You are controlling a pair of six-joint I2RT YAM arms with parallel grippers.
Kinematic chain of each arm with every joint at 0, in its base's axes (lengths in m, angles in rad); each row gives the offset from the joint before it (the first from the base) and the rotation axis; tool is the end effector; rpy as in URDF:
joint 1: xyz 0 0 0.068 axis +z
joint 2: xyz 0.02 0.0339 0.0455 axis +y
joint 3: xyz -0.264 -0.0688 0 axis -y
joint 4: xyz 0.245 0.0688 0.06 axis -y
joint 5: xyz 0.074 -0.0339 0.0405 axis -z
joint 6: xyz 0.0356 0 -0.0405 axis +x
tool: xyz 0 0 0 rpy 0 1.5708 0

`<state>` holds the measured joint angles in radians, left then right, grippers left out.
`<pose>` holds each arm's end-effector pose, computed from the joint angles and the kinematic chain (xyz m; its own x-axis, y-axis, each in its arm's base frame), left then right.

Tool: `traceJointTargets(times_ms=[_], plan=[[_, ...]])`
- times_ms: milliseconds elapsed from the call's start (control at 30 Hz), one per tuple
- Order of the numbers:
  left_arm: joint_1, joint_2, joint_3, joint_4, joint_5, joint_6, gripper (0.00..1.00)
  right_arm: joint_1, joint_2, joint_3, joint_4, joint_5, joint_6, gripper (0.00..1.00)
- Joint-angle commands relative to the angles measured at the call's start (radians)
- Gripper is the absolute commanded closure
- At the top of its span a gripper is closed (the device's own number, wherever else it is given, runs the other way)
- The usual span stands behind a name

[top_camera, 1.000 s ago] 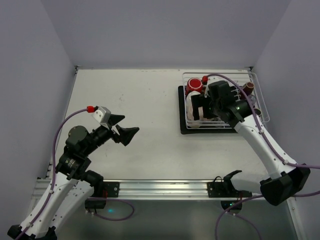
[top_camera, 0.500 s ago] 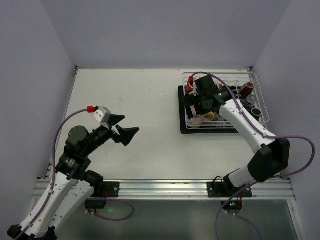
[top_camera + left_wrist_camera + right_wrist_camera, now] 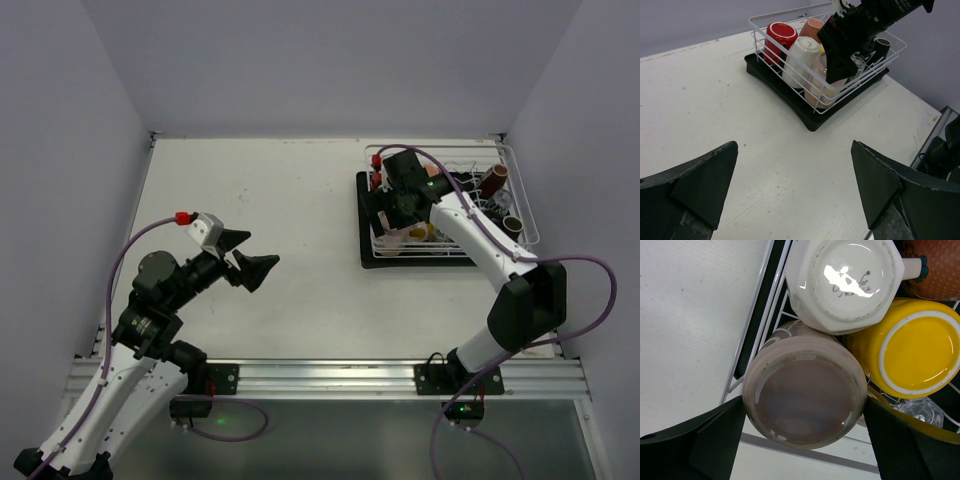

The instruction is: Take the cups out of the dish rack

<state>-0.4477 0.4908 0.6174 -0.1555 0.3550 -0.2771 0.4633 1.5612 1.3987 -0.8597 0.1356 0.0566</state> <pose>0.1118 -0.0674 0.3253 -0.2218 -0.1780 -0.9587 0.6845 0.6717 -0.2831 0.2937 0.1414 0.3038 -0.7836 -0.3288 -0.5272 -0.3359 0.9380 -0.0857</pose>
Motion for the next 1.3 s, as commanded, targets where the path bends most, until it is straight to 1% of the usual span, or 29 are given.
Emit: traceJointTargets(times_ms=[0, 133, 200, 400, 500, 533, 567, 600, 667, 700, 733, 833, 867, 967, 1033, 1100, 1133, 1167, 1233, 1267], plan=[[-0.008, 0.005, 0.022, -0.004, -0.002, 0.001, 0.00, -0.005, 0.017, 0.022, 0.017, -0.028, -0.049, 0.01], [-0.008, 0.003, 0.021, -0.004, -0.002, 0.001, 0.00, -0.009, 0.023, -0.003, 0.057, -0.024, -0.047, 0.01], [-0.008, 0.006, 0.021, -0.003, -0.002, 0.001, 0.00, -0.011, 0.026, -0.006, 0.067, -0.016, -0.078, 0.01], [-0.008, 0.006, 0.019, 0.001, 0.002, -0.004, 0.00, -0.014, 0.017, -0.029, 0.113, -0.004, -0.072, 0.02], [-0.008, 0.015, 0.019, 0.004, 0.001, -0.017, 0.00, -0.015, -0.001, -0.043, 0.123, 0.015, -0.064, 0.10], [-0.008, 0.018, 0.019, 0.004, 0.001, -0.022, 0.00, -0.015, -0.007, -0.046, 0.128, 0.013, -0.063, 0.19], [-0.008, 0.023, 0.019, 0.007, 0.001, -0.030, 0.00, -0.015, -0.015, -0.049, 0.128, 0.010, -0.063, 0.24], [-0.008, 0.031, 0.021, 0.010, 0.005, -0.033, 0.00, -0.014, -0.029, -0.047, 0.126, 0.010, -0.063, 0.36], [-0.008, 0.040, 0.021, 0.013, 0.018, -0.042, 0.00, -0.015, -0.044, -0.047, 0.131, 0.022, -0.063, 0.44], [-0.008, 0.051, 0.021, 0.014, 0.021, -0.046, 0.00, -0.015, -0.062, -0.047, 0.139, 0.033, -0.029, 0.47], [-0.008, 0.057, 0.021, 0.016, 0.028, -0.051, 0.00, -0.017, -0.072, -0.046, 0.146, 0.042, -0.023, 0.53], [-0.008, 0.092, 0.022, 0.025, 0.058, -0.086, 0.00, -0.025, -0.124, -0.030, 0.165, 0.065, 0.009, 0.59], [-0.008, 0.103, 0.025, 0.036, 0.065, -0.097, 0.00, -0.028, -0.139, -0.027, 0.172, 0.068, 0.017, 0.63], [-0.008, 0.141, 0.036, 0.059, 0.093, -0.148, 0.00, -0.037, -0.202, -0.029, 0.205, 0.073, 0.054, 0.69], [-0.008, 0.167, 0.045, 0.065, 0.108, -0.189, 0.00, -0.040, -0.243, -0.039, 0.223, 0.075, 0.066, 0.71], [-0.008, 0.183, 0.036, 0.120, 0.136, -0.229, 0.00, -0.040, -0.271, -0.053, 0.252, 0.073, 0.087, 0.72], [-0.008, 0.187, 0.027, 0.141, 0.163, -0.276, 0.00, -0.041, -0.297, -0.069, 0.260, 0.070, 0.095, 0.72], [-0.008, 0.196, 0.006, 0.225, 0.177, -0.302, 0.01, -0.044, -0.309, -0.078, 0.280, 0.067, 0.110, 0.72], [-0.008, 0.209, -0.019, 0.298, 0.222, -0.390, 0.05, -0.049, -0.334, -0.104, 0.301, 0.059, 0.129, 0.73], [-0.008, 0.228, -0.042, 0.373, 0.235, -0.421, 0.08, -0.055, -0.358, -0.112, 0.310, 0.056, 0.152, 0.74]])
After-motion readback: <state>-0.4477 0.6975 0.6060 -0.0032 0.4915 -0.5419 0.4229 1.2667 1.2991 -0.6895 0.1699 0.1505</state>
